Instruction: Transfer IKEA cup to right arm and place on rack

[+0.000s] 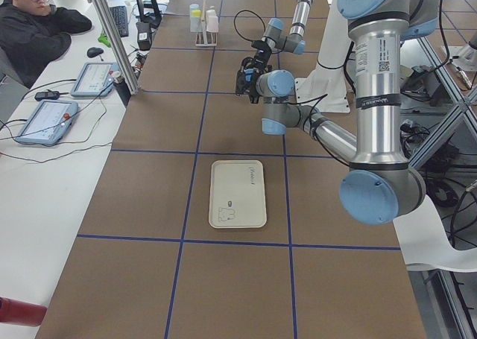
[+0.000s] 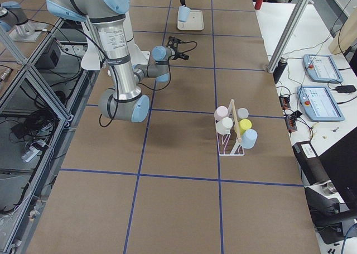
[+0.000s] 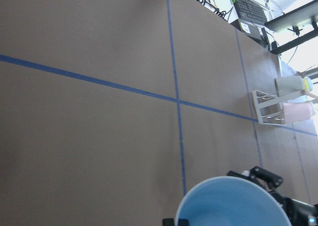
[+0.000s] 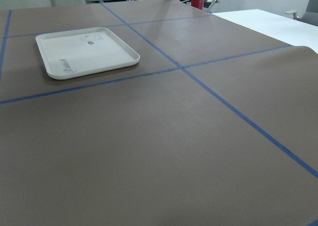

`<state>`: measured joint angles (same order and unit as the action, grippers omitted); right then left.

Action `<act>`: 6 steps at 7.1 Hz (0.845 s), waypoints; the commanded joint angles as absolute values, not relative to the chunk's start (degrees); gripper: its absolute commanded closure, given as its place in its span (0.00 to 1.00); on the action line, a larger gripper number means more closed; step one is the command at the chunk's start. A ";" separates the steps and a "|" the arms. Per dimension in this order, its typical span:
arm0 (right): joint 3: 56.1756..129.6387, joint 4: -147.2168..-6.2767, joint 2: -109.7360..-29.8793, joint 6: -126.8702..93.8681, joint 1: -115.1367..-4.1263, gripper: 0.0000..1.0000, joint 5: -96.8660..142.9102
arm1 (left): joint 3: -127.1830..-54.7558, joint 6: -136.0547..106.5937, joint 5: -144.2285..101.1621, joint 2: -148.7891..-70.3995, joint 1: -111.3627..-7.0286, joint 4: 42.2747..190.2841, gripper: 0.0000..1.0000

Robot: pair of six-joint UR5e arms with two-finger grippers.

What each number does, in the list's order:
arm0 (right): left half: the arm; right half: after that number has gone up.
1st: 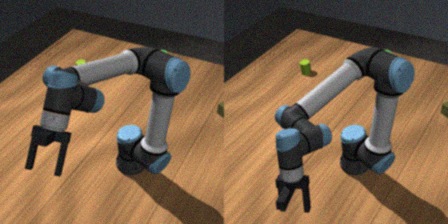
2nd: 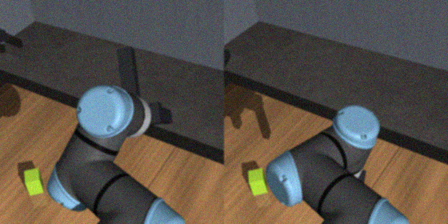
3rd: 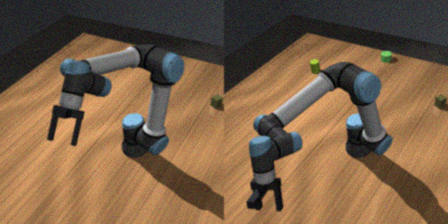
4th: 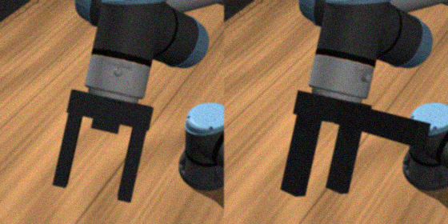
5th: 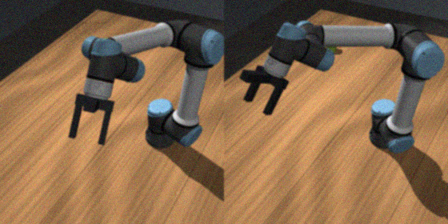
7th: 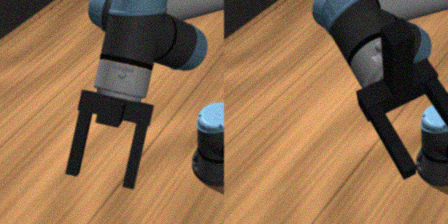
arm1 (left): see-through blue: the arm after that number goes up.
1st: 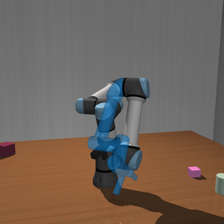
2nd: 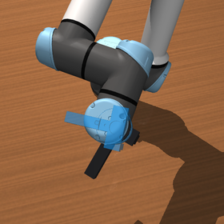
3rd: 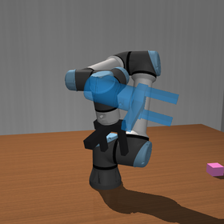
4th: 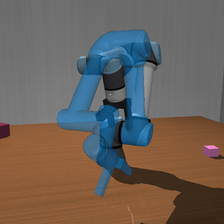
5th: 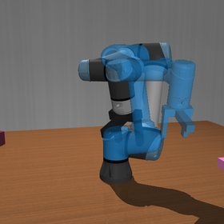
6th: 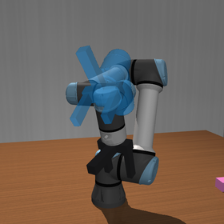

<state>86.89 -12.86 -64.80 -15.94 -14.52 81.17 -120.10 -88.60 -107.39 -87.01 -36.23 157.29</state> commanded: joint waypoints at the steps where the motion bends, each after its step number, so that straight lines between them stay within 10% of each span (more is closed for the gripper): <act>1: 84.11 -4.67 -64.34 -15.82 -13.19 0.01 81.03 | -116.91 -91.23 -101.74 -93.84 -31.41 157.24 1.00; 6: 84.64 -4.57 -62.49 -14.60 -12.66 0.01 80.69 | -112.33 -90.70 -93.43 -102.04 -21.45 148.89 1.00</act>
<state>84.42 -4.58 -62.54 -15.31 -12.62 80.84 -112.49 -90.90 -93.88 -101.37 -22.17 150.56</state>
